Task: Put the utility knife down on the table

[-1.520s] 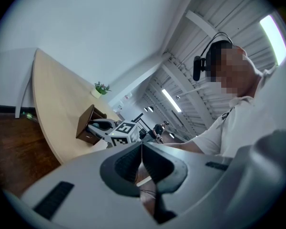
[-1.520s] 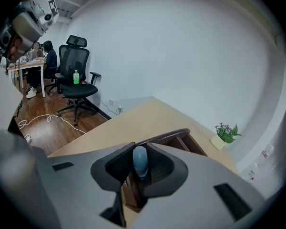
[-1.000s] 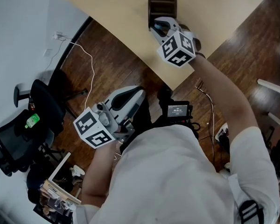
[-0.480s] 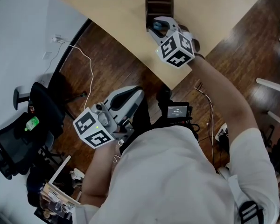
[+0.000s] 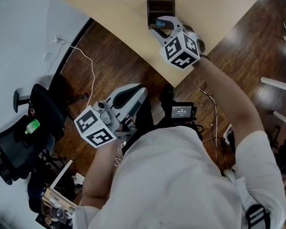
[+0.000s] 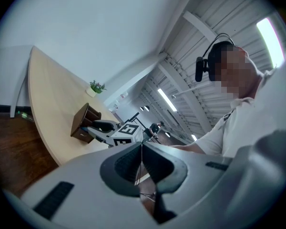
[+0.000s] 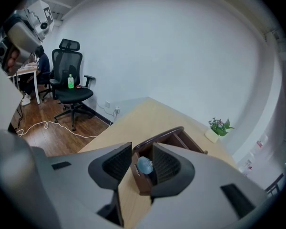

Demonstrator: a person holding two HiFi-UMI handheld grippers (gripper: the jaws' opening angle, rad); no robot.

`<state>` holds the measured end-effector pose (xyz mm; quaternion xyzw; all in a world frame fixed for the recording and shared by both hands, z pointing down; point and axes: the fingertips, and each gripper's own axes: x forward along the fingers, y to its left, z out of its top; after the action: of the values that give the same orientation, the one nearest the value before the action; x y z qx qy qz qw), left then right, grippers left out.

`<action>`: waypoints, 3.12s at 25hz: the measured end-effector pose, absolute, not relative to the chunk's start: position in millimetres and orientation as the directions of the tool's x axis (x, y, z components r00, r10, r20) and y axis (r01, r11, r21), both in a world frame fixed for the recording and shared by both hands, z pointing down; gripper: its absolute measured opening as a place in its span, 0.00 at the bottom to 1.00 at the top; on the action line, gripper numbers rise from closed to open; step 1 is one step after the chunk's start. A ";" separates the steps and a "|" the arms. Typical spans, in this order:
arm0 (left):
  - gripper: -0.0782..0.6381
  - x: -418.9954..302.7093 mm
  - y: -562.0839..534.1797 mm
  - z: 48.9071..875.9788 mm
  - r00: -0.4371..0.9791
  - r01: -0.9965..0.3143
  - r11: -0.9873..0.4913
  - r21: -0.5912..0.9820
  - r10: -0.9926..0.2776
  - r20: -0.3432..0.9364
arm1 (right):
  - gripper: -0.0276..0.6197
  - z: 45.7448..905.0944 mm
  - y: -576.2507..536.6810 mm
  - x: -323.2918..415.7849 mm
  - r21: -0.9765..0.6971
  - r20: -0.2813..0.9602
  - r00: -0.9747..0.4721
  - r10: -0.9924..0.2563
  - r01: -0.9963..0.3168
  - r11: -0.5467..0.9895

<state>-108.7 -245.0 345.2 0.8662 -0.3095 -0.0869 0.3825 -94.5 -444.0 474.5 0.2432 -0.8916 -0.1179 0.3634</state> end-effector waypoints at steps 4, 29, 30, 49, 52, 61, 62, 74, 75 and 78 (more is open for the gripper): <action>0.11 -111.8 -243.4 344.5 0.792 -0.468 -0.517 0.717 -0.605 0.081 | 0.22 472.1 -438.9 -90.9 0.392 0.598 -0.599 -0.532 -0.360 0.847; 0.11 -90.8 -240.9 326.6 0.856 -0.394 -0.602 0.695 -0.515 0.039 | 0.22 429.8 -387.3 -37.5 0.343 0.617 -0.515 -0.596 -0.505 0.792; 0.11 -90.0 -242.0 325.3 0.857 -0.393 -0.604 0.693 -0.514 0.039 | 0.22 426.8 -385.8 -35.4 0.342 0.618 -0.513 -0.596 -0.507 0.791; 0.11 -94.0 -229.3 318.0 0.863 -0.382 -0.610 0.694 -0.503 0.033 | 0.21 401.1 -327.4 -8.9 0.285 0.623 -0.490 -0.609 -0.583 0.761; 0.11 -92.4 -229.8 316.3 0.865 -0.381 -0.619 0.686 -0.501 0.029 | 0.21 397.0 -321.1 -3.1 0.270 0.621 -0.489 -0.613 -0.601 0.752; 0.11 -101.7 -217.8 310.1 0.861 -0.391 -0.615 0.685 -0.507 0.037 | 0.21 368.0 -300.1 4.8 0.234 0.596 -0.484 -0.641 -0.660 0.714; 0.11 -102.1 -217.2 309.9 0.860 -0.392 -0.614 0.685 -0.508 0.038 | 0.21 365.6 -298.1 7.2 0.222 0.593 -0.483 -0.644 -0.671 0.708; 0.11 -104.6 -215.5 308.7 0.858 -0.400 -0.614 0.680 -0.511 0.043 | 0.05 353.5 -269.7 26.4 -0.037 0.550 -0.539 -0.637 -0.778 0.627; 0.11 -105.0 -214.9 308.1 0.858 -0.400 -0.614 0.680 -0.511 0.044 | 0.05 351.8 -266.6 27.7 -0.058 0.546 -0.544 -0.638 -0.784 0.619; 0.11 -104.6 -215.2 308.0 0.859 -0.400 -0.616 0.679 -0.510 0.044 | 0.05 347.2 -261.4 31.0 -0.120 0.528 -0.561 -0.637 -0.792 0.598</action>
<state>-104.6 -215.2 308.0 0.8956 -0.2539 -0.0766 0.3572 31.0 -261.4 347.2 0.4127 -0.8660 0.1748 0.2217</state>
